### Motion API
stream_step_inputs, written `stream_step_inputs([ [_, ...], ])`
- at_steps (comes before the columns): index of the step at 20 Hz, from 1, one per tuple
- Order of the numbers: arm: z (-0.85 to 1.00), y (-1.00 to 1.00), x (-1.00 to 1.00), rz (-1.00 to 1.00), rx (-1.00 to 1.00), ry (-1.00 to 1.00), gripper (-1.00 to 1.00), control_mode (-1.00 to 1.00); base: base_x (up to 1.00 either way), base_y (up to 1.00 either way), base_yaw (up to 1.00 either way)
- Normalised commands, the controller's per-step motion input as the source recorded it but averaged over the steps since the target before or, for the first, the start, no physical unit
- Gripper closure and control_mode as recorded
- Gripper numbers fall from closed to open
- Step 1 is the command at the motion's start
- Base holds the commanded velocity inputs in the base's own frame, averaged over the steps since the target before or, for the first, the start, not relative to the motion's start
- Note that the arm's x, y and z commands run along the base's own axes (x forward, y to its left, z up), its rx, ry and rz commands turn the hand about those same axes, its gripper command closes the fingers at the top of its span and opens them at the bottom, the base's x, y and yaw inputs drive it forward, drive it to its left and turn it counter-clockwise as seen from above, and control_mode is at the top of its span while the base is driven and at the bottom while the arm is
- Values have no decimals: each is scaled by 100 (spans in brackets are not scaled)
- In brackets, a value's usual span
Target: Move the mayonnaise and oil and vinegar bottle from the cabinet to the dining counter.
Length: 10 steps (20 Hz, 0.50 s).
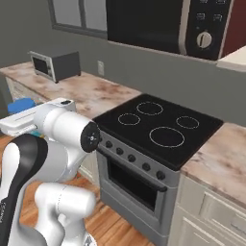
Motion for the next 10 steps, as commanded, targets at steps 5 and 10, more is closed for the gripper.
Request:
stream_step_inputs([
  [5,0,0,0,0,0,0,100,100,1,63,46],
  [10,0,0,0,0,0,0,100,100,4,61,48],
])
